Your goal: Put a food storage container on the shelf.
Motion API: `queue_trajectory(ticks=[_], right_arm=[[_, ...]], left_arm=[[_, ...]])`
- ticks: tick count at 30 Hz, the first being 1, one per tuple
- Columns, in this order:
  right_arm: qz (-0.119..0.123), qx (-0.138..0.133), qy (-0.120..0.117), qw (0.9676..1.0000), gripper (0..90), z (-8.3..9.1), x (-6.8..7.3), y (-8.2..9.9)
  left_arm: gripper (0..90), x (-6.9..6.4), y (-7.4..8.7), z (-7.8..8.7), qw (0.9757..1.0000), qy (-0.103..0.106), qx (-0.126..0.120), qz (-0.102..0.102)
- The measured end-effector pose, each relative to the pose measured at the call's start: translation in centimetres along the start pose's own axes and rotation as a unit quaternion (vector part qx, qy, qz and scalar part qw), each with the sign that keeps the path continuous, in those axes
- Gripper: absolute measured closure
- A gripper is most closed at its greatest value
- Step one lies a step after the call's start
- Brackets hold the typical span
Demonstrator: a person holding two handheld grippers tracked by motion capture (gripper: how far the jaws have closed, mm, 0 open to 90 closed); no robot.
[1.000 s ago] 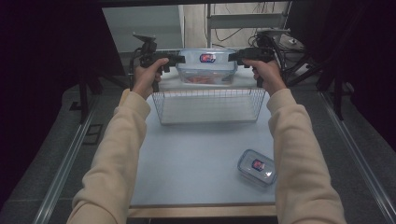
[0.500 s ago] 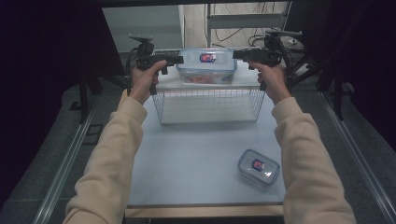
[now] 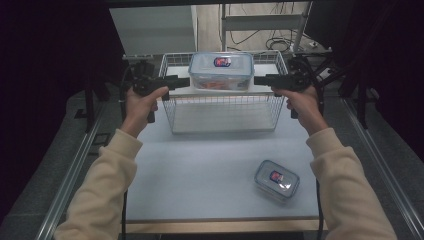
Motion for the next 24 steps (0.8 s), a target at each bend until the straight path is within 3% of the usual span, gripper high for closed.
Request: queue_trajectory(ticks=[2,6,8,9,12,13,19,21,23,24], right_arm=[[0.004,0.001,-0.002,1.0000,33.2,0.2,0.3,0.5],[0.023,0.012,-0.001,0.9997,32.5,1.3,1.1,3.2],[0.026,0.016,-0.001,0.9995,32.4,1.4,1.2,3.8],[0.033,0.020,-0.004,0.9993,32.3,1.7,1.5,4.9],[0.035,0.021,-0.009,0.9991,32.1,2.0,1.7,6.0],[0.034,0.023,-0.018,0.9990,32.0,2.2,1.8,7.2],[0.037,0.033,-0.026,0.9984,31.9,2.2,1.8,10.2],[0.041,0.044,-0.025,0.9979,31.7,2.2,1.7,12.3],[0.041,0.047,-0.025,0.9977,31.8,2.2,1.8,12.8],[0.045,0.054,-0.023,0.9972,31.7,2.3,1.9,14.2]], left_arm=[[31.8,-0.8,1.3,0.6,0.9999,0.003,0.002,-0.013],[31.7,-1.8,4.0,1.2,0.9994,0.008,0.006,-0.032],[31.6,-1.9,4.5,1.3,0.9992,0.008,0.008,-0.038],[31.5,-2.1,5.1,1.3,0.9991,0.007,0.012,-0.041],[31.4,-2.5,6.8,1.2,0.9985,0.011,0.019,-0.050],[31.4,-2.8,7.9,1.1,0.9983,0.013,0.023,-0.052],[31.1,-3.6,10.6,1.1,0.9977,0.029,0.030,-0.053],[31.1,-3.9,11.6,1.0,0.9976,0.031,0.033,-0.053],[30.9,-4.0,12.6,0.8,0.9972,0.032,0.039,-0.056],[30.7,-4.2,13.3,0.7,0.9970,0.034,0.043,-0.054]])
Point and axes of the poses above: each handheld gripper's, and its own axes: z roughly backward along the jaws, y roughly out of its underside, x roughly to its left, the point moved 8 cm from there along -z, roughly forward along the jaws, and after that the axes turned 6 degrees about -y, right-handed, at the moved point
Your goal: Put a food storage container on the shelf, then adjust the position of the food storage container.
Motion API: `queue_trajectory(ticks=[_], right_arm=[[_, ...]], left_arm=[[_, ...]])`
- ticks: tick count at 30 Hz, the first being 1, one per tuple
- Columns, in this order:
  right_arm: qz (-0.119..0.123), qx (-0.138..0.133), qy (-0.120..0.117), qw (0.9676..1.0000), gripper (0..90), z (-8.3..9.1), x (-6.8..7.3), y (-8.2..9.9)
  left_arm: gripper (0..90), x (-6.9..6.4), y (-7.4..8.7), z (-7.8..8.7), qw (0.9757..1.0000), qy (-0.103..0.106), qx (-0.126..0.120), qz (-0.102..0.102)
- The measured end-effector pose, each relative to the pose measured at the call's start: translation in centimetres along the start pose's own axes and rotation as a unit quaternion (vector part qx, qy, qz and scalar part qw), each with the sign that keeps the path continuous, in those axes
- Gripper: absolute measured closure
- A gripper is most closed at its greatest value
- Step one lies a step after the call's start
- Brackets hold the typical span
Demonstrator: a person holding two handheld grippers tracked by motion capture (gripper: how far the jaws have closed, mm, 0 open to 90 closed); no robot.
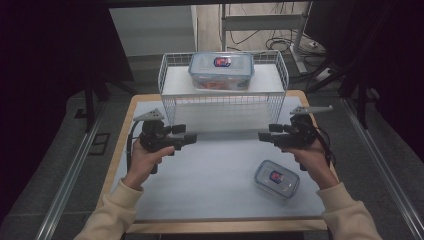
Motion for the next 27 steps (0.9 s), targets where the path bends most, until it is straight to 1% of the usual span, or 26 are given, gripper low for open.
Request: queue_trajectory(ticks=[1,2,3,4,5,6,8,9,10,12,16,18,21,24,25,27], right_arm=[[0.000,0.000,0.000,1.0000,31.7,0.0,0.0,0.0],[0.003,0.003,0.002,1.0000,31.8,0.0,0.1,0.5],[0.006,0.007,0.001,1.0000,31.7,0.1,0.5,1.9],[0.006,0.007,0.001,1.0000,31.7,0.1,0.5,1.9],[0.003,0.009,-0.002,0.9999,31.7,0.1,0.8,3.0],[0.003,0.009,-0.002,0.9999,31.7,0.1,0.8,3.0],[0.000,0.016,-0.001,0.9999,31.7,0.2,1.0,4.2],[-0.003,0.018,0.001,0.9998,31.8,0.3,1.0,5.0],[-0.004,0.018,0.002,0.9998,31.7,0.3,1.0,5.3],[-0.007,0.017,0.003,0.9998,31.7,0.5,1.0,5.7],[-0.010,0.016,0.004,0.9998,31.7,0.6,0.9,6.1],[-0.010,0.020,0.008,0.9997,31.8,0.5,0.8,6.4],[-0.010,0.024,0.011,0.9996,31.7,0.5,0.7,6.7],[-0.010,0.024,0.015,0.9995,31.8,0.8,0.9,7.0],[-0.012,0.022,0.016,0.9996,33.1,1.0,1.0,7.1],[-0.017,0.025,0.010,0.9995,36.6,1.4,1.4,7.6]], left_arm=[[30.7,-0.1,0.4,-0.1,1.0000,0.002,0.004,0.000],[30.7,-0.3,1.2,-0.3,0.9999,0.002,0.010,-0.002],[30.6,-0.4,1.7,-0.4,0.9999,0.001,0.013,-0.002],[30.6,-0.5,2.1,-0.6,0.9999,0.002,0.017,-0.002],[30.3,-0.6,3.1,-0.9,0.9997,0.005,0.024,-0.001],[30.2,-0.6,3.1,-0.9,0.9997,0.005,0.024,-0.001],[30.1,-0.6,4.0,-1.3,0.9995,0.007,0.031,0.002],[30.0,-0.5,4.6,-1.6,0.9993,0.008,0.035,0.007],[29.9,-0.5,4.6,-1.6,0.9993,0.008,0.035,0.007],[29.8,-0.5,5.2,-1.8,0.9991,0.009,0.039,0.011],[29.5,-0.3,6.0,-1.9,0.9988,0.001,0.048,0.013],[29.5,-0.2,6.2,-1.9,0.9987,0.001,0.049,0.014],[29.5,-0.2,6.5,-1.9,0.9987,-0.009,0.048,0.014],[29.0,-0.3,7.2,-2.0,0.9982,-0.012,0.058,0.012],[28.9,-0.3,7.4,-2.1,0.9980,-0.013,0.062,0.011],[28.7,-0.4,7.8,-2.2,0.9976,-0.015,0.067,0.008]])
Point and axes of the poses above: each handheld gripper's, and its own axes: z roughly backward along the jaws, y roughly out of its underside, x roughly to its left, the point moved 8 cm from there along -z, roughly forward along the jaws, and after that the axes turned 6 degrees about -y, right-handed, at the moved point
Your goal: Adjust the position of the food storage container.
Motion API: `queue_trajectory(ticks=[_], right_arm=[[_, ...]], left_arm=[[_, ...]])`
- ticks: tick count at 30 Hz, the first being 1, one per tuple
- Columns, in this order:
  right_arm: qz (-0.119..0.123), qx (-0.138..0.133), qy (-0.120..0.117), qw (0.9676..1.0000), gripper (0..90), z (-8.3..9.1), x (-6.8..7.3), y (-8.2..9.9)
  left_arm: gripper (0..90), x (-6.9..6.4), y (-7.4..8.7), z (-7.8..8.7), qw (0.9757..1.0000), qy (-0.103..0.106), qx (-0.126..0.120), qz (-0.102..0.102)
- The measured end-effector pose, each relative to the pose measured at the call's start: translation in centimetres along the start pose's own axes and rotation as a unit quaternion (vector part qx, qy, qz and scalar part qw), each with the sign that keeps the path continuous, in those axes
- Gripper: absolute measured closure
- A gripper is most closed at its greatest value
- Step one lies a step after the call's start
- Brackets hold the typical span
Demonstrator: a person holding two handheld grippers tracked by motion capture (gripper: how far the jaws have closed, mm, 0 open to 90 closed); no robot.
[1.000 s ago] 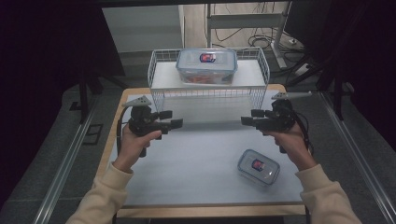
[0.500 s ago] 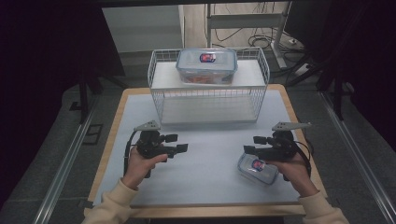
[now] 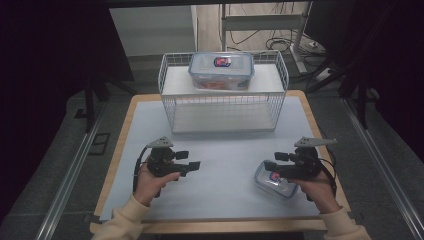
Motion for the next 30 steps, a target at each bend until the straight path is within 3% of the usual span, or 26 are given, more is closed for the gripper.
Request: queue_trajectory(ticks=[3,10,13,15,18,22,25,30], right_arm=[[0.011,0.012,0.008,0.9998,44.9,0.5,0.4,1.0],[0.027,0.046,0.028,0.9982,77.0,1.3,1.8,3.7],[0.044,0.067,0.021,0.9965,87.6,1.2,2.8,4.9],[0.054,0.082,0.012,0.9951,89.1,0.9,3.5,5.6],[0.074,0.115,0.024,0.9903,89.2,0.4,3.9,7.0],[0.072,0.148,0.028,0.9860,89.2,0.1,3.5,8.7],[0.073,0.165,0.049,0.9823,89.2,0.4,2.6,9.9],[0.058,0.163,0.058,0.9832,89.3,1.2,1.7,10.6]], left_arm=[[28.6,-0.1,0.5,-0.4,0.9999,0.002,0.010,0.001],[28.4,-0.4,1.4,-1.4,0.9996,0.005,0.028,-0.004],[28.4,-0.3,1.6,-1.6,0.9995,0.005,0.032,-0.003],[28.4,-0.2,1.7,-1.6,0.9994,0.006,0.034,-0.002],[28.5,0.0,1.8,-1.7,0.9993,0.004,0.037,0.000],[28.5,0.2,2.0,-1.7,0.9992,0.003,0.039,0.004],[28.5,0.3,2.2,-1.6,0.9992,0.004,0.039,0.007],[28.6,0.3,2.2,-1.7,0.9991,0.005,0.040,0.010]])
Point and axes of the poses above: each handheld gripper's, and its own axes: z roughly backward along the jaws, y roughly out of its underside, x roughly to its left, the point moved 8 cm from there along -z, roughly forward along the jaws, and after that the axes turned 6 degrees about -y, right-handed, at the moved point
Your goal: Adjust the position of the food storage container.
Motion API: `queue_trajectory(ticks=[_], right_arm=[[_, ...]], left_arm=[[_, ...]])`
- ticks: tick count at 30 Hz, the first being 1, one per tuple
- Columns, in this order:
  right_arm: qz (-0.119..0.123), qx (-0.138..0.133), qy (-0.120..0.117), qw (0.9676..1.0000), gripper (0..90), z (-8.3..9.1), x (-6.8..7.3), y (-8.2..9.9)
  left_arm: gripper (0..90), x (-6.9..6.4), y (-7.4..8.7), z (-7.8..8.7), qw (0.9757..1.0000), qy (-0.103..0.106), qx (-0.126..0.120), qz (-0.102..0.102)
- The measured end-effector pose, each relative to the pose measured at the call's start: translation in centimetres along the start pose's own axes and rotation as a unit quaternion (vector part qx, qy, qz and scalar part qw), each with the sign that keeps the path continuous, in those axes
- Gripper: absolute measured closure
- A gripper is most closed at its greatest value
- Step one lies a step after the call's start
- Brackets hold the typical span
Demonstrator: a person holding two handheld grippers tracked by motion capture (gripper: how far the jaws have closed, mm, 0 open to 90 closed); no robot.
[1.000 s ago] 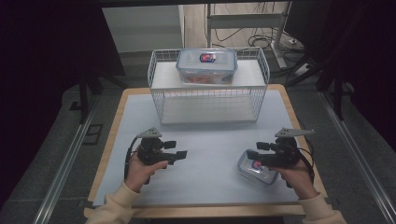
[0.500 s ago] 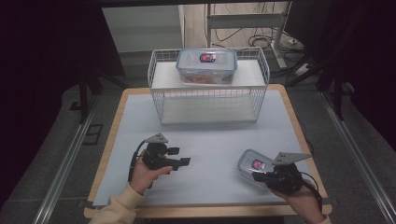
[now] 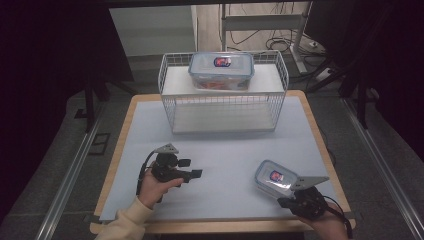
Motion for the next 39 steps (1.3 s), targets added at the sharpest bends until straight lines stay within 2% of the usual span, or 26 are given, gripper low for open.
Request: queue_trajectory(ticks=[4,11,14,16,19,22,24,26,29,31,33,35,39], right_arm=[[-0.003,0.000,0.013,0.9999,89.3,0.0,-0.9,0.3],[-0.034,-0.016,0.045,0.9983,89.3,0.6,-3.9,0.5],[-0.032,-0.011,0.066,0.9972,89.3,0.7,-4.9,0.4],[-0.031,-0.012,0.069,0.9970,89.3,0.6,-5.1,0.4],[-0.032,-0.017,0.055,0.9979,89.3,0.8,-4.6,0.4],[-0.030,-0.041,0.044,0.9977,89.3,2.2,-3.9,-0.3],[-0.036,-0.062,0.056,0.9959,89.3,3.4,-4.4,-1.3],[-0.049,-0.077,0.072,0.9932,89.3,4.5,-5.6,-2.0],[-0.088,-0.099,0.100,0.9861,89.3,5.5,-8.2,-2.9],[-0.101,-0.106,0.112,0.9829,89.3,5.9,-9.5,-3.4],[-0.112,-0.103,0.121,0.9810,89.3,5.7,-10.7,-3.7],[-0.127,-0.095,0.115,0.9806,89.3,5.0,-11.5,-3.5],[-0.145,-0.063,0.112,0.9810,89.3,3.7,-12.3,-1.8]], left_arm=[[28.6,-0.1,0.0,-0.1,1.0000,0.001,0.000,0.000],[28.6,0.1,0.1,-0.1,1.0000,0.001,0.000,0.004],[28.6,0.2,0.1,-0.1,1.0000,0.001,0.001,0.005],[28.6,0.2,0.1,-0.1,1.0000,0.000,0.002,0.003],[28.3,0.2,0.1,-0.1,1.0000,-0.002,0.002,0.003],[28.1,0.2,0.0,0.0,1.0000,-0.002,0.002,0.006],[28.0,0.3,0.0,-0.1,1.0000,-0.003,0.001,0.006],[28.0,0.2,0.0,-0.1,1.0000,-0.002,0.001,0.008],[28.0,0.2,0.0,0.2,0.9999,-0.005,-0.002,0.009],[28.0,0.2,0.1,0.2,0.9999,-0.008,-0.003,0.010],[28.1,0.4,0.2,0.2,0.9999,-0.008,-0.002,0.013],[28.1,0.6,0.3,0.3,0.9999,-0.010,-0.001,0.014],[28.2,0.7,0.4,0.3,0.9998,-0.010,-0.001,0.016]])
Point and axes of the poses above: each handheld gripper's, and its own axes: z roughly backward along the jaws, y roughly out of its underside, x roughly to its left, the point moved 8 cm from there along -z, roughly forward along the jaws, and after that the axes turned 6 degrees about -y, right-handed, at the moved point
